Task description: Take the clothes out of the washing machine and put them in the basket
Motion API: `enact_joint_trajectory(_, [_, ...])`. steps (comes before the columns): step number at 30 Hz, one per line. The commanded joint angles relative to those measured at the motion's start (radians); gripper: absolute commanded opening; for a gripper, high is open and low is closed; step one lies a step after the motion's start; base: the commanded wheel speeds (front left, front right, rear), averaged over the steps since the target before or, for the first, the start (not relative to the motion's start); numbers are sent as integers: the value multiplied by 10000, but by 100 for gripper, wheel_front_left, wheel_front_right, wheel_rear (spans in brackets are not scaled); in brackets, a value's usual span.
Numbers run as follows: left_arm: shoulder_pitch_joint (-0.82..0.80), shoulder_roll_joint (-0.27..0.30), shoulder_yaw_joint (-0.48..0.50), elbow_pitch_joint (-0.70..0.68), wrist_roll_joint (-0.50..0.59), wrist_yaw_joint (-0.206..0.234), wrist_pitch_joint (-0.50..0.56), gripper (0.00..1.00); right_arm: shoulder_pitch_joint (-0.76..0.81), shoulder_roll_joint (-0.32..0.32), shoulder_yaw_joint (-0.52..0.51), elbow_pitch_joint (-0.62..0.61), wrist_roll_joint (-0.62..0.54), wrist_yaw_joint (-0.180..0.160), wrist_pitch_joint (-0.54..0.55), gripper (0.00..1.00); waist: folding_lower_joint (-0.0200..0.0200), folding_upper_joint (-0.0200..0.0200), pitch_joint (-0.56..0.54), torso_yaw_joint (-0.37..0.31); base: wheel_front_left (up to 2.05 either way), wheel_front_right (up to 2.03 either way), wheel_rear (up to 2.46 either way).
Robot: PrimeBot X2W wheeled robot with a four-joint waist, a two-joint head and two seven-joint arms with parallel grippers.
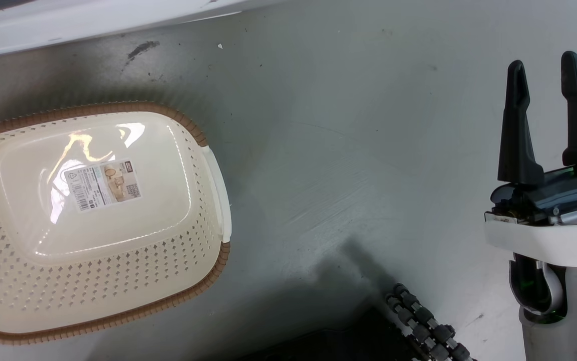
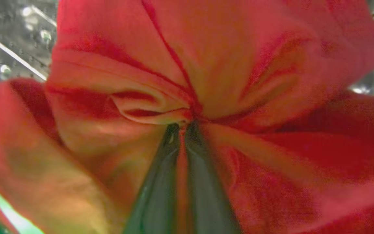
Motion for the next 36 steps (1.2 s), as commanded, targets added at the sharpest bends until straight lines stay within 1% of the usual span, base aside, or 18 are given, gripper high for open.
enact_joint_trajectory(1, [299, 179, -99, 66, -102, 0, -226, 0, -117, 24, 9, 2, 46, -8, -24, 100, 0, -1, -31, 2, 0, 0, 0])
enact_joint_trajectory(5, [312, 257, -235, 79, -295, 0, -943, 0, -92, 22, 62, 42, -3, -7, -24, 100, 0, -1, -212, 34, 0, 0, 0])
enact_joint_trajectory(8, [548, 211, -317, 212, -374, 0, -1607, 0, -64, 24, 77, 88, -62, -7, -24, 100, 0, -1, -469, 92, 0, 0, 0])
enact_joint_trajectory(17, [1760, -197, -487, 559, -891, 0, -3789, 0, 287, 21, 97, 324, -462, -7, -24, 100, 0, -1, -1843, 424, 0, 0, 0])
enact_joint_trajectory(20, [2061, -271, -591, 557, -1004, 0, -4240, 0, 453, 21, 108, 381, -604, -8, -24, 100, 0, -1, -2192, 551, 0, 0, 0])
enact_joint_trajectory(26, [3257, -714, -912, 435, -1495, 0, -5589, 0, 845, 19, 147, 571, -1020, -7, -24, 100, 0, -1, -3243, 1023, 0, 0, 0])
enact_joint_trajectory(30, [4152, -1047, -1104, 426, -1803, 0, -6292, 0, 1091, 18, 203, 685, -1260, -7, -24, 100, 0, -1, -3885, 1297, 0, 0, 0])
enact_joint_trajectory(36, [5405, -1400, -1261, 492, -2184, -1, -7318, 0, 1553, 18, 323, 866, -1496, -7, -24, 100, 0, -1, -4946, 1529, 0, 0, 0])
